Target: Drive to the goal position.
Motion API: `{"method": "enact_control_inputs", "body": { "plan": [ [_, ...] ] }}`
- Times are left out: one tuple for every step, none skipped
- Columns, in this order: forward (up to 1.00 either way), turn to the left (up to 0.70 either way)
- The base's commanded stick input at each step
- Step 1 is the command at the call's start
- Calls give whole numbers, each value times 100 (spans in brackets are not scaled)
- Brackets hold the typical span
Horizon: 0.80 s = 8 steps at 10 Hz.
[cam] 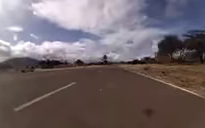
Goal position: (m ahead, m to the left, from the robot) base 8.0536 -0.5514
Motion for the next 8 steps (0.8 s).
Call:
{"method": "enact_control_inputs", "body": {
  "plan": [
    [70,0],
    [70,0],
    [70,0],
    [70,0],
    [70,0],
    [70,0],
    [70,0],
    [70,0]
  ]
}}
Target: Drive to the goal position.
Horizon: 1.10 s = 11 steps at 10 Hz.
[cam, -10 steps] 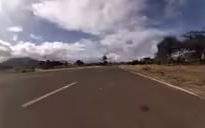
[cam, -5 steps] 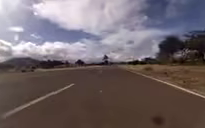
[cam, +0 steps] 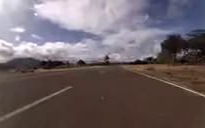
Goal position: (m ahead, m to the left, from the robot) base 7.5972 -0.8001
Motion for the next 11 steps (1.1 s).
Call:
{"method": "enact_control_inputs", "body": {
  "plan": [
    [70,0],
    [70,0],
    [70,0],
    [70,0],
    [70,0],
    [70,0],
    [70,0],
    [70,-35],
    [70,-35],
    [70,-27],
    [70,-18]
  ]
}}
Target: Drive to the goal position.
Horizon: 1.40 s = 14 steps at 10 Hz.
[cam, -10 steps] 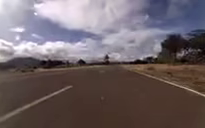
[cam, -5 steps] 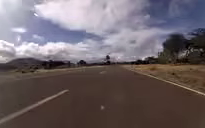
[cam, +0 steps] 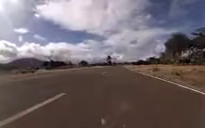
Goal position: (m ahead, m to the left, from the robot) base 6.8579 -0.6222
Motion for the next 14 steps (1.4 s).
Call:
{"method": "enact_control_inputs", "body": {
  "plan": [
    [70,-9],
    [70,0],
    [70,0],
    [70,0],
    [70,0],
    [70,0],
    [70,0],
    [70,0],
    [70,0],
    [70,0],
    [70,0],
    [70,0],
    [70,0],
    [70,0]
  ]
}}
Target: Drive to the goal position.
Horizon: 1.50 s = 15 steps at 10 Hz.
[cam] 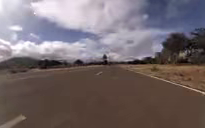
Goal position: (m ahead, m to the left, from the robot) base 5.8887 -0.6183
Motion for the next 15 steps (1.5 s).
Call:
{"method": "enact_control_inputs", "body": {
  "plan": [
    [70,0],
    [70,0],
    [70,0],
    [70,0],
    [70,0],
    [70,0],
    [70,0],
    [70,0],
    [70,0],
    [70,0],
    [70,0],
    [70,0],
    [70,0],
    [70,-35],
    [70,-35]
  ]
}}
